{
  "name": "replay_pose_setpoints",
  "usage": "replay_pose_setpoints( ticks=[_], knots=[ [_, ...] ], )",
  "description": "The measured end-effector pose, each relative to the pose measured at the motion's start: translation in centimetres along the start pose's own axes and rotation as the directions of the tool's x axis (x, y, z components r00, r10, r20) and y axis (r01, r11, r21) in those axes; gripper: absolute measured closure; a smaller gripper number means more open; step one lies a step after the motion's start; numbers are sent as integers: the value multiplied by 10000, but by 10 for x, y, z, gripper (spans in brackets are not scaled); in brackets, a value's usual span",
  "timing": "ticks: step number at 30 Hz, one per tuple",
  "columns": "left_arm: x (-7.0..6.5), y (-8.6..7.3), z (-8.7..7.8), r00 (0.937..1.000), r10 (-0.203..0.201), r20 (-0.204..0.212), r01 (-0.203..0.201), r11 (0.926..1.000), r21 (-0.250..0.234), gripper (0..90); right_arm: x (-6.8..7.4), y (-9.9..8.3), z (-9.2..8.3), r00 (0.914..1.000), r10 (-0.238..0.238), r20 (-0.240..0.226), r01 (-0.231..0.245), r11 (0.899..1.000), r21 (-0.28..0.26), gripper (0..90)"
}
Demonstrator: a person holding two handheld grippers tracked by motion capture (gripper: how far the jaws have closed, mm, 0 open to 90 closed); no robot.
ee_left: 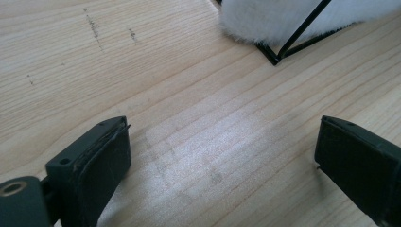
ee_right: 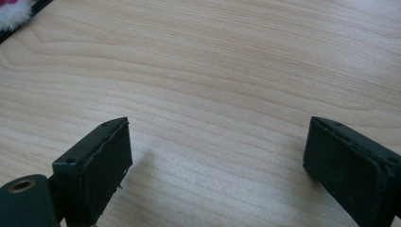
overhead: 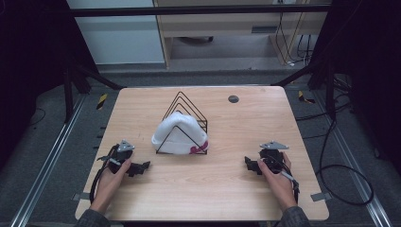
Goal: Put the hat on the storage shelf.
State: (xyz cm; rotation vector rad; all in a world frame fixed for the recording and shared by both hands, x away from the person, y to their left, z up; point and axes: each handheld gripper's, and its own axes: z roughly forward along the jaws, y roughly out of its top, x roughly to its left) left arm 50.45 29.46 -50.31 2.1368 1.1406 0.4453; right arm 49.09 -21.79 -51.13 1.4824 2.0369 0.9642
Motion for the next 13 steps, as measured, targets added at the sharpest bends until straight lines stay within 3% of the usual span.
replay_pose_setpoints(
  ticks=[3,5,8,13],
  knots=[
    [0,-4,1,9993,260,-271,-266,9995,-187,32,1,2,2,10000,33,90,-33,10000,-19,87],
    [0,-5,2,9994,219,-274,-227,9993,-301,16,2,2,2,9999,31,139,-32,10000,44,87],
    [0,-5,2,9993,236,-275,-244,9993,-298,11,6,2,4,9985,-450,307,445,9988,183,84],
    [0,-5,2,9992,310,-251,-316,9992,-249,0,9,1,3,9984,-212,518,203,9996,178,84]
  ],
)
